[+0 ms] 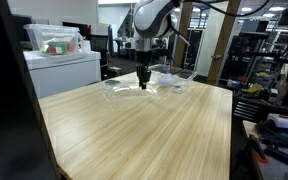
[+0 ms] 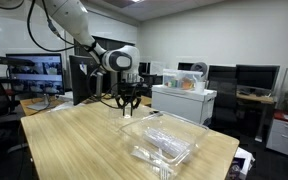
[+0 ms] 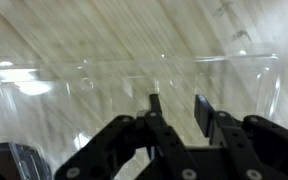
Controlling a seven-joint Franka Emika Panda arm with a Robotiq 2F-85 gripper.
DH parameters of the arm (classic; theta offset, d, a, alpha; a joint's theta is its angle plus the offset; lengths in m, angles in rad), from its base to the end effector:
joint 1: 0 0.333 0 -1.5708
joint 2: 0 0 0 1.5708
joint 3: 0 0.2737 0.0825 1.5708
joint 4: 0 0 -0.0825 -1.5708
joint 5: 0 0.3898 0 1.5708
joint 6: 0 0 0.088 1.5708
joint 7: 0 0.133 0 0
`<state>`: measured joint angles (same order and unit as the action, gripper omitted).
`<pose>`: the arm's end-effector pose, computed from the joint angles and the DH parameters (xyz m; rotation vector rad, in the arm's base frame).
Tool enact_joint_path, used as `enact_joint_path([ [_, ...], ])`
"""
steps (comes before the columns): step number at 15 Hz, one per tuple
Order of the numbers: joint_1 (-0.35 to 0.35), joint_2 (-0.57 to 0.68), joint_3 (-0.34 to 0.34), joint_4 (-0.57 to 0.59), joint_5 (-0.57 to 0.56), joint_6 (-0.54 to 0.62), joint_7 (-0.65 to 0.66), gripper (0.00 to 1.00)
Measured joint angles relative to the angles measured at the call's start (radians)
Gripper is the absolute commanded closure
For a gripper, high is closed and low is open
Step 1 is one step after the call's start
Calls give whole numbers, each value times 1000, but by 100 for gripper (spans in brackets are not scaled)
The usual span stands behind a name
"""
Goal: Put the fork in the container and the lid on top
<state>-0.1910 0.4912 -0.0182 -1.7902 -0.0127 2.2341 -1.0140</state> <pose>0.6189 -0.1318 0.2067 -2.8726 -1.2396 0.0771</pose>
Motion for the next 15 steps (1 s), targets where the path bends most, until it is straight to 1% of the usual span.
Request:
enact_joint_path([
  [10, 11, -165, 3, -28, 1, 19, 67, 86],
  [13, 9, -221, -9, -37, 3, 18, 79, 86],
  [15, -5, -259, -24, -52, 6, 17, 57, 86],
])
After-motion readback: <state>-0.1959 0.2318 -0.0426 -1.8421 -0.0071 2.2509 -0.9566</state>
